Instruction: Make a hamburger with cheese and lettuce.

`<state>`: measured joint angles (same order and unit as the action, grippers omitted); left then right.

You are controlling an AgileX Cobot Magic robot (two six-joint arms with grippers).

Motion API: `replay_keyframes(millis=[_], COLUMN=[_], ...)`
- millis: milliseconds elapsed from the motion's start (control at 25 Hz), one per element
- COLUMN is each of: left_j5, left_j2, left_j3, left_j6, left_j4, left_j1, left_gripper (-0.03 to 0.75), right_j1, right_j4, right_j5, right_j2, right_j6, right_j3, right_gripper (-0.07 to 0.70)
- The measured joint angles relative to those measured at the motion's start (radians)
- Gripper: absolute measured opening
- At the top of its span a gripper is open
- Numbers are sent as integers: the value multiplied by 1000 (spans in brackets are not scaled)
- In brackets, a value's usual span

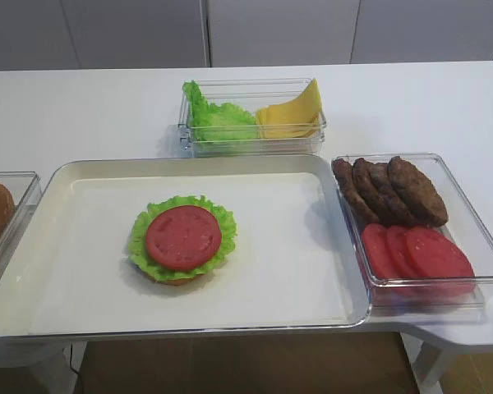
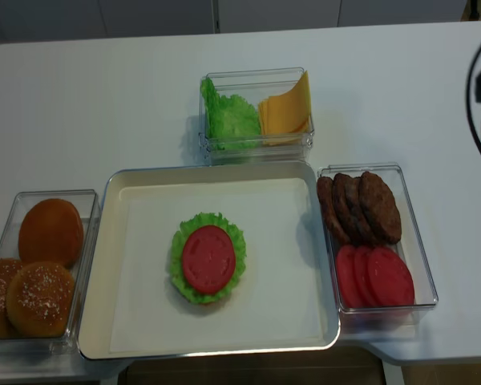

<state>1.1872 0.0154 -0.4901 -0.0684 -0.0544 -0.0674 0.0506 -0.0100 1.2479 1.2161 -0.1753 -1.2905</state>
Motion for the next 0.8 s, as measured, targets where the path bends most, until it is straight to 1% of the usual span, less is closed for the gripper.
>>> replay_keyframes(millis=[440, 560, 800], left_j5=[0, 0, 0], left_j2=[0, 0, 0], left_j3=[0, 0, 0], left_j6=[0, 0, 0], left_j4=[0, 0, 0], left_j1=[0, 0, 0], left_gripper=[344, 344, 344], right_j1=[0, 0, 0], right_j4=[53, 58, 128], right_j5=[15, 17, 23], right_j2=[-450, -570, -809], right_j6=[13, 18, 42], right_j3=[279, 339, 430], right_gripper=[419, 419, 417])
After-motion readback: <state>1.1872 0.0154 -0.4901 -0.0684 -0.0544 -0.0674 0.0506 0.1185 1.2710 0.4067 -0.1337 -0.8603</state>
